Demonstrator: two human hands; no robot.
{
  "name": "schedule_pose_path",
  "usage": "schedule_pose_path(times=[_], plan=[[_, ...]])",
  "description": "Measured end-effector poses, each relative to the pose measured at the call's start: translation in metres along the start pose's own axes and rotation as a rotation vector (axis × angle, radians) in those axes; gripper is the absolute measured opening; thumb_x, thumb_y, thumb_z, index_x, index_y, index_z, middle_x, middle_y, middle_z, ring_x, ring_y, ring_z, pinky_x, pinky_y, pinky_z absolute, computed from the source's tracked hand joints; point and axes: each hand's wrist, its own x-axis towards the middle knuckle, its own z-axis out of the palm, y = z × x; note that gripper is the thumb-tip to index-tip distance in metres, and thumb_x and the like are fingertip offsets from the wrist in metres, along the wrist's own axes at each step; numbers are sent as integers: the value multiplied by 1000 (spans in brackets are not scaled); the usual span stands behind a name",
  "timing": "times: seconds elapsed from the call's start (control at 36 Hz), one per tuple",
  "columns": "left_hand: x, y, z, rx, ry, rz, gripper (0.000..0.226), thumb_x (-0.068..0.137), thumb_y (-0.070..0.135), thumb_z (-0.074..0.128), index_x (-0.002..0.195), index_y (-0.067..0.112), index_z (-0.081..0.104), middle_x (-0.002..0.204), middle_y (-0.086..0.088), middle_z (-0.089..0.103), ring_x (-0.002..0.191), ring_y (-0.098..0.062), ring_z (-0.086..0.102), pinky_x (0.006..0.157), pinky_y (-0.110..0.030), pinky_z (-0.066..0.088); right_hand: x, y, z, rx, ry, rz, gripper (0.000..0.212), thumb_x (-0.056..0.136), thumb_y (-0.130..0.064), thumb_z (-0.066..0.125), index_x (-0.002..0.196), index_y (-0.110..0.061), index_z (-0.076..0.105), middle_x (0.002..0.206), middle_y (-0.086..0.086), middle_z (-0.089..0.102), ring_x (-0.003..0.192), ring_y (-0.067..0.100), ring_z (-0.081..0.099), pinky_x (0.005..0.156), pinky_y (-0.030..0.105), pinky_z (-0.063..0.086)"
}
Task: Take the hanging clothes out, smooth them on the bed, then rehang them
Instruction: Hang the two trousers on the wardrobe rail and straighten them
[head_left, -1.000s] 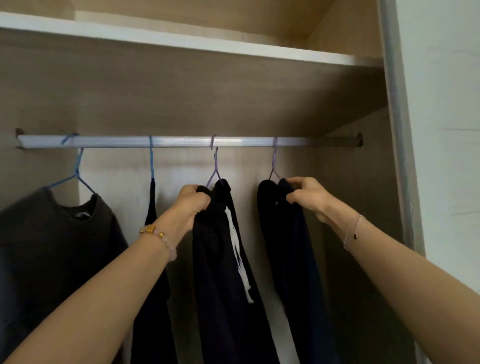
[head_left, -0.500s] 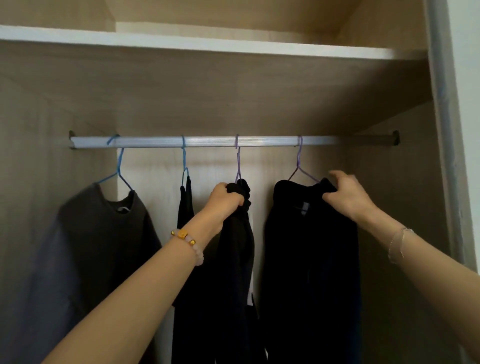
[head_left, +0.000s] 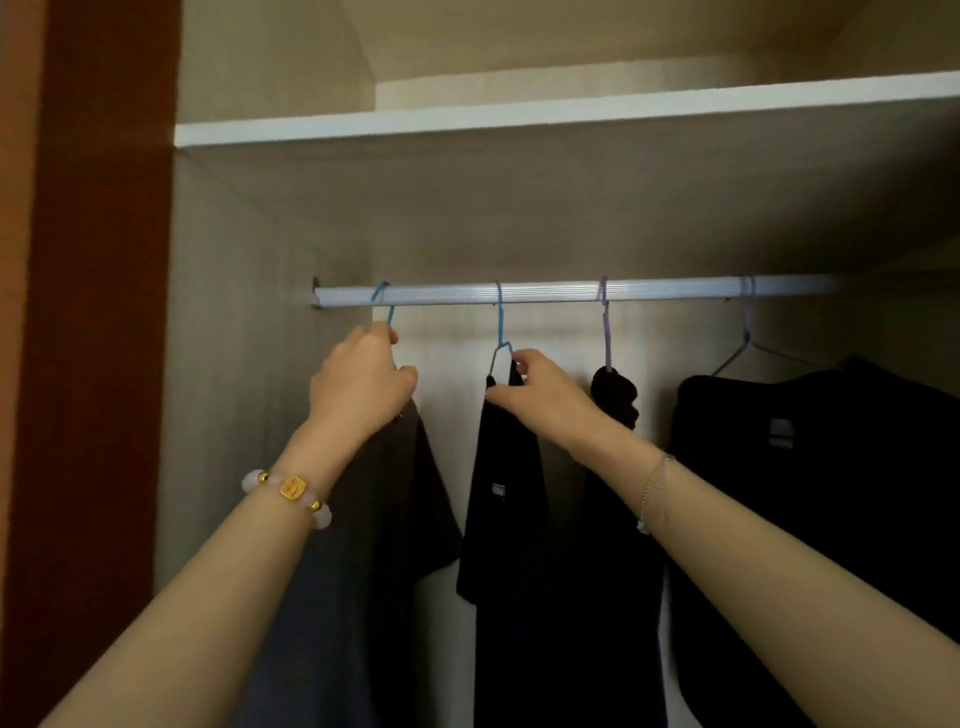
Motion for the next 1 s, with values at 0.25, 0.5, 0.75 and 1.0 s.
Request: schedule_pose_path(times=[0.25,0.5,0.75,1.0], plan=[[-7,-56,16,-35,-95,-120,39,90,19,50,125,2,48,131,-21,50,119,-40,49,98,-42,42,19,22,33,304,17,286,27,87,0,42,113,-1,50,106,21,58,95,34,59,70,31,47],[-6,-78,27,-122,-68,-125,35,99,20,36,122,2,54,124,-27,58,118,-44,51,95,-42,42,14,25,41,309,-3,250,31,88,-2,41,116,-1,53,109,23,60,98,35,60,74,34,48],[-50,-66,39,262,211,181,50,79,13,60,128,2,50,124,-22,56,123,-41,45,97,-53,39,-42,43,9,224,-45,63,54,91,-15,56,142,-12,38,134,5,52,117,17,53,94,22,41],[-115,-44,55,62,365,240,40,77,-1,57,117,-2,58,123,-22,58,129,-40,42,112,-52,24,-119,72,-24,153,87,-11,33,90,-11,55,119,-28,58,109,-11,65,101,5,62,95,30,50]])
